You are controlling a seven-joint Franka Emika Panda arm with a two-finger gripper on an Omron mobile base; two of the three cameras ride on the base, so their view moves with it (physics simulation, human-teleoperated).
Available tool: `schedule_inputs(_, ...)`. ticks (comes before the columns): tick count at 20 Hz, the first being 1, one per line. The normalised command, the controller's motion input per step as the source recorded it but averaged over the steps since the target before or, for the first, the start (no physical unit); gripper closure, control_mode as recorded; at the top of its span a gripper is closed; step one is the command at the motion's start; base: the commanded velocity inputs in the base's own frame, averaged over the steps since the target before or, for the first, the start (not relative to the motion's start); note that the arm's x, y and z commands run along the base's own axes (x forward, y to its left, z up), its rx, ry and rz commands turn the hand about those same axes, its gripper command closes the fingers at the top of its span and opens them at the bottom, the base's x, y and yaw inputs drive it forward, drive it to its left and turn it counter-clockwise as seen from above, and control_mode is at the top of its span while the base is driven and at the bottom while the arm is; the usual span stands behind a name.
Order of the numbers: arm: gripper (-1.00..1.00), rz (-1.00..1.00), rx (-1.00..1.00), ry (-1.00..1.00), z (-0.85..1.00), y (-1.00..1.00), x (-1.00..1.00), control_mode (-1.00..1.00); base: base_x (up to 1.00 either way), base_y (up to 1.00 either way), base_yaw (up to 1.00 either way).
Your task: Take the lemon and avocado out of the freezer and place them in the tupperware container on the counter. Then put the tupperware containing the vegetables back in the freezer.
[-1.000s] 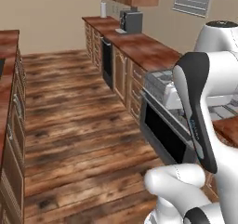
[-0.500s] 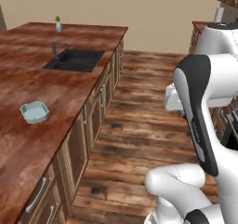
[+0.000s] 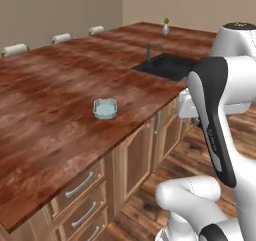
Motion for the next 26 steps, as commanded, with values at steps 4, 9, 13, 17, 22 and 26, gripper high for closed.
schedule_inputs(4,1.00,0.00,0.00,0.00,0.00,0.00,0.00,1.00,0.91,-0.11,0.62)
schedule_inputs(9,1.00,0.00,0.00,0.00,0.00,0.00,0.00,1.00,0.81,-0.34,0.50)
schedule_inputs(13,1.00,0.00,0.00,0.00,0.00,0.00,0.00,1.00,0.60,-0.40,0.52)
schedule_inputs(17,1.00,0.00,0.00,0.00,0.00,0.00,0.00,1.00,0.50,-0.43,0.56)
schedule_inputs(22,1.00,0.00,0.00,0.00,0.00,0.00,0.00,1.00,0.49,-0.49,0.53)
schedule_inputs(26,1.00,0.09,0.01,0.05,-0.08,-0.10,0.13,-1.00,0.46,-0.32,0.31)
